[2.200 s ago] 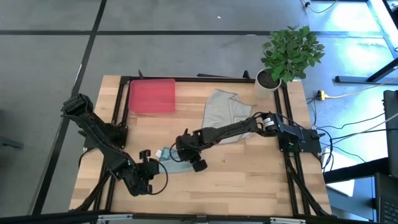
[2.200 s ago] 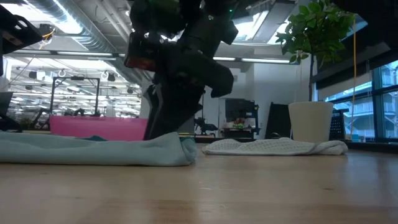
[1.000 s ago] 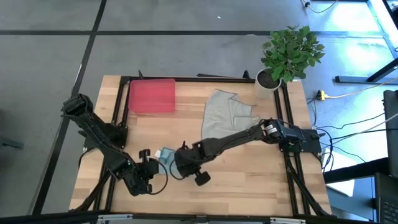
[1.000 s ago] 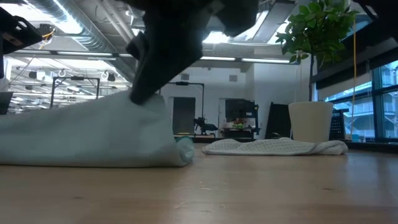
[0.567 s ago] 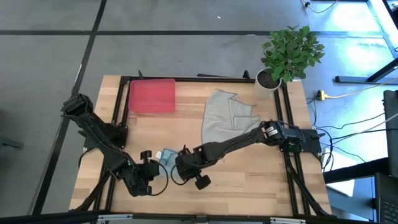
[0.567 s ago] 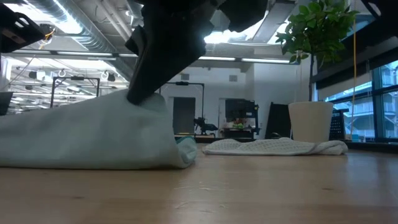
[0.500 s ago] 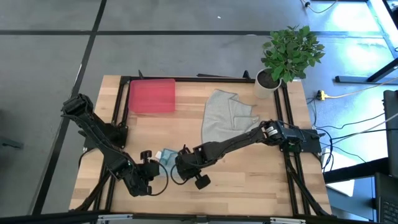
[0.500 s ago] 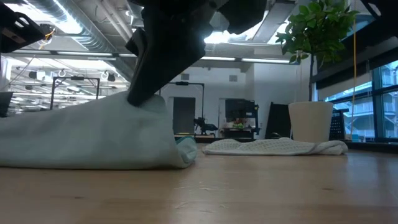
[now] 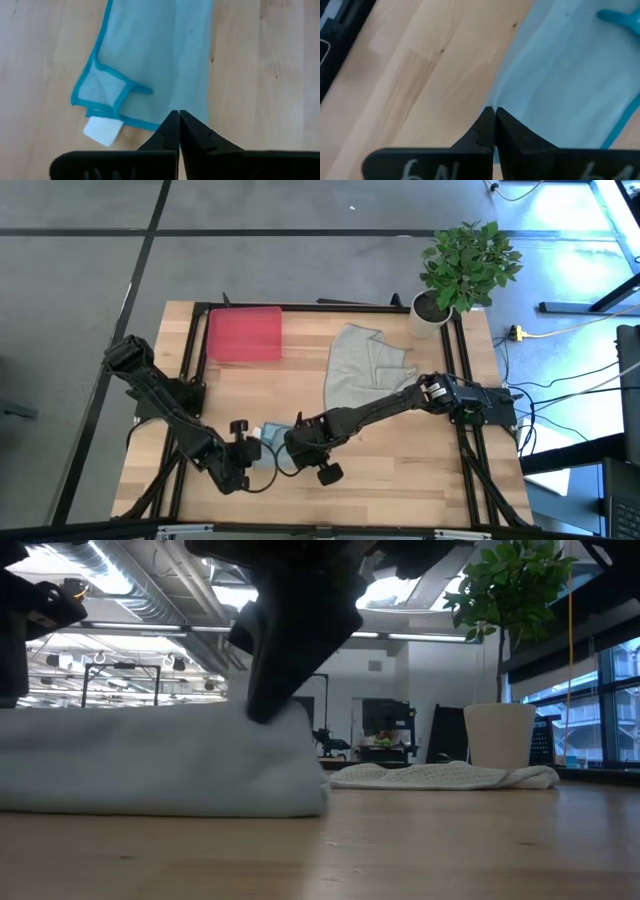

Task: Roll microfiber towels into tight, uniform cylinder then place into a basket
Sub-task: Roll the blue towel

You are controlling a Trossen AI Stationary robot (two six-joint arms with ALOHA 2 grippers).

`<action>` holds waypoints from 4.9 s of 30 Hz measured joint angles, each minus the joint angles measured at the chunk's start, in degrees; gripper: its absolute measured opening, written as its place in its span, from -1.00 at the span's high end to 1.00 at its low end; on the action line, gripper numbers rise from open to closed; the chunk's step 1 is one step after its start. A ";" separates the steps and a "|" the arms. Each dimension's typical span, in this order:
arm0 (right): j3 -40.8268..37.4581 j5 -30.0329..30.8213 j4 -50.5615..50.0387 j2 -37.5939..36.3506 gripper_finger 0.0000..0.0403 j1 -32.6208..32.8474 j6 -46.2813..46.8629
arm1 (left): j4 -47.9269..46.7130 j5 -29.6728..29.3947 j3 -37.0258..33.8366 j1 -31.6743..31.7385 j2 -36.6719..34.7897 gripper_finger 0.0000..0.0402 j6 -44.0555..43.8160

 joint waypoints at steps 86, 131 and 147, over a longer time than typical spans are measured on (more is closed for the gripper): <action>-3.15 24.81 0.81 1.07 0.43 -4.04 7.11 | 1.12 0.50 0.00 -0.04 0.00 1.00 2.34; -5.35 16.38 -4.06 0.37 0.43 -0.22 -9.73 | 11.04 1.69 0.14 0.03 13.79 1.00 16.57; -6.19 20.06 1.66 -1.81 0.43 -2.40 -9.44 | 10.56 1.68 -0.09 2.33 12.33 1.00 20.14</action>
